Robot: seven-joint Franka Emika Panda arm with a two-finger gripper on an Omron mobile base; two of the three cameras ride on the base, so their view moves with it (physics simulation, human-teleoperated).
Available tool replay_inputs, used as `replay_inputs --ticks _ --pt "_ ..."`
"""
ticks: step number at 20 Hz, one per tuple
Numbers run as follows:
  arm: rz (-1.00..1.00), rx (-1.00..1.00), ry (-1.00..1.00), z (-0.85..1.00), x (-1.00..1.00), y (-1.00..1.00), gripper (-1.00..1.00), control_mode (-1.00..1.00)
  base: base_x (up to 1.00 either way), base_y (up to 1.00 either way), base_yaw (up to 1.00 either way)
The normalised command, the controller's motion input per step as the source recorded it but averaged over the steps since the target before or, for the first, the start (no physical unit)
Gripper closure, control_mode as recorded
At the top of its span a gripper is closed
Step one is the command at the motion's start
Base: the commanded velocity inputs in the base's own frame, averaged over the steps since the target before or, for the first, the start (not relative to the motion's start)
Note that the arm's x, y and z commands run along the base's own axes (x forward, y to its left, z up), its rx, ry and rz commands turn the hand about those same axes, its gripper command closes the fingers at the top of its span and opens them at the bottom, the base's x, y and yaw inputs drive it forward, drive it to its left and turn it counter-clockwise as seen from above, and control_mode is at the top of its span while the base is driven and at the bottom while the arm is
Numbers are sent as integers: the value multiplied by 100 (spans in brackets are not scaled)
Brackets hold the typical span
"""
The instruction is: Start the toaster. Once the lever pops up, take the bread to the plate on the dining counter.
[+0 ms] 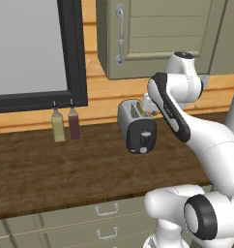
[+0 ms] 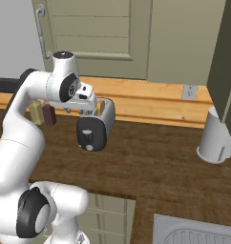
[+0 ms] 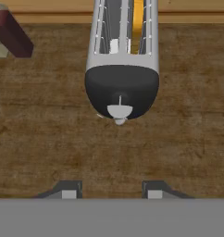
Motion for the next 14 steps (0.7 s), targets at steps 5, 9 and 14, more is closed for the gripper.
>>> replay_inputs --ticks 5,9,14 --pt "0 -1 -3 -3 0 13 -100 -100 0 0 0" --pt "0 -3 -2 -14 8 20 100 -100 0 0 0" --pt "0 0 0 -13 11 1 100 -100 0 0 0"
